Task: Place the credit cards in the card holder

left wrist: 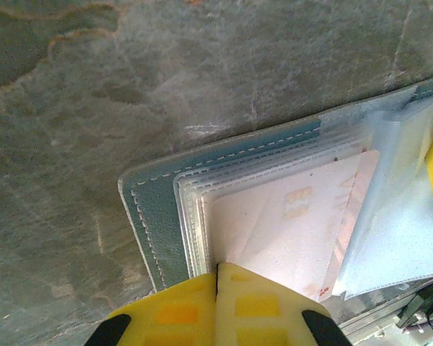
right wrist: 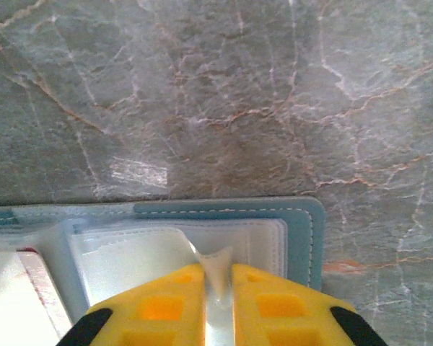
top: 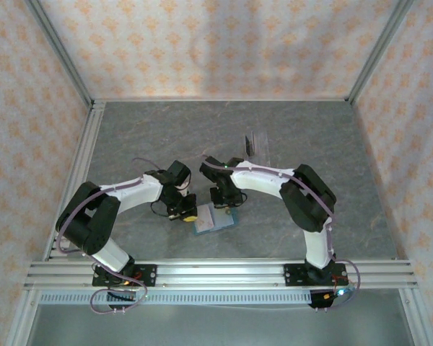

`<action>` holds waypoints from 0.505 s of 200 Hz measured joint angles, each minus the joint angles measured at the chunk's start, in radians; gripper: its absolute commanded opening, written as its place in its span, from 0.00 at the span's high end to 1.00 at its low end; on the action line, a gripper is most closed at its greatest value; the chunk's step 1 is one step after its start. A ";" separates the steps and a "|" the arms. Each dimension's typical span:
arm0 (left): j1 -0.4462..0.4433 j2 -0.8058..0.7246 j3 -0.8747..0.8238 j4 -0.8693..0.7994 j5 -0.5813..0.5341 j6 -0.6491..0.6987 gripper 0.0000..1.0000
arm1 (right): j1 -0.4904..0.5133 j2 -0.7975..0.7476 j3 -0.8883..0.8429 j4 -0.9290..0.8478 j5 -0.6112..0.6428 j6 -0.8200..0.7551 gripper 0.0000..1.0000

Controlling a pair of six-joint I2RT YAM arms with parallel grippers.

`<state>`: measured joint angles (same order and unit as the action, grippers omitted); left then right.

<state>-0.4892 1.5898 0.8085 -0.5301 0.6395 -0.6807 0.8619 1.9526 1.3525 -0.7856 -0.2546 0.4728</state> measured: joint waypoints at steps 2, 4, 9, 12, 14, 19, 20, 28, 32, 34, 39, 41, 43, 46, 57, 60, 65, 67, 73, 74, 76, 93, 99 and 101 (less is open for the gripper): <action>0.000 0.001 0.000 0.000 0.000 0.000 1.00 | 0.000 0.000 0.000 0.000 0.000 0.000 0.93; 0.000 0.001 0.000 0.000 0.000 0.000 1.00 | 0.002 -0.001 0.000 0.001 0.001 -0.004 0.94; 0.000 0.002 0.000 0.000 0.001 0.000 1.00 | 0.003 -0.001 0.000 0.002 0.001 -0.001 0.96; 0.000 0.002 0.000 0.001 0.002 0.000 1.00 | 0.004 -0.002 0.000 0.002 0.001 0.000 0.96; 0.000 0.002 0.000 0.000 0.002 0.000 1.00 | 0.004 -0.002 0.000 0.002 0.001 0.002 0.97; 0.000 0.002 0.000 0.001 0.002 0.000 1.00 | 0.006 -0.003 0.000 0.001 0.002 0.000 0.98; 0.000 0.002 0.000 0.001 0.002 0.000 1.00 | 0.006 -0.003 0.000 0.001 0.002 0.002 0.98; 0.000 0.002 0.000 0.001 0.002 0.000 1.00 | 0.006 -0.004 0.000 0.000 0.002 0.000 1.00; 0.000 0.003 0.000 0.002 0.003 0.000 1.00 | 0.006 -0.004 0.000 0.000 0.002 0.000 1.00; 0.000 0.003 0.000 0.002 0.003 0.000 1.00 | 0.006 -0.004 0.000 0.000 0.002 0.001 1.00; 0.001 0.003 0.000 0.003 0.005 0.000 1.00 | 0.006 -0.005 0.000 -0.001 0.003 0.001 1.00; 0.001 0.003 0.000 0.004 0.006 0.000 1.00 | 0.006 -0.005 0.000 -0.002 0.003 0.001 1.00; 0.001 0.003 -0.001 0.005 0.007 0.000 1.00 | 0.006 -0.005 0.000 -0.003 0.003 0.001 1.00; 0.001 0.003 -0.001 0.005 0.007 0.000 1.00 | 0.006 -0.006 0.000 -0.004 0.004 0.001 1.00; 0.001 0.004 -0.004 0.011 0.008 0.000 1.00 | 0.006 -0.008 0.000 -0.010 0.005 0.001 1.00; 0.001 0.003 -0.005 0.013 0.009 0.001 1.00 | 0.006 -0.009 0.001 -0.013 0.006 0.001 1.00; 0.001 0.004 -0.006 0.015 0.011 0.000 1.00 | 0.006 -0.010 0.003 -0.019 0.007 0.001 1.00; 0.001 0.004 -0.006 0.017 0.011 0.001 1.00 | 0.006 -0.010 0.003 -0.020 0.008 0.001 1.00; 0.001 0.006 -0.007 0.021 0.014 0.001 1.00 | 0.007 -0.011 0.007 -0.027 0.012 0.000 1.00; 0.001 0.006 -0.007 0.022 0.015 0.001 1.00 | 0.007 -0.012 0.008 -0.029 0.012 0.001 1.00; 0.001 0.008 -0.007 0.024 0.017 0.000 1.00 | 0.007 -0.013 0.010 -0.032 0.013 0.001 1.00; 0.001 0.012 -0.008 0.032 0.029 0.000 1.00 | 0.010 -0.019 0.034 -0.061 0.026 -0.001 1.00; 0.001 0.012 -0.010 0.036 0.032 0.000 1.00 | 0.011 -0.022 0.045 -0.072 0.031 -0.003 1.00; 0.001 0.012 -0.011 0.038 0.034 0.000 1.00 | 0.012 -0.024 0.050 -0.076 0.033 -0.003 1.00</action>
<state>-0.4885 1.6016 0.7971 -0.4923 0.6735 -0.6804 0.8742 1.9289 1.4025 -0.8616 -0.2214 0.4698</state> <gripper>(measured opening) 0.044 0.050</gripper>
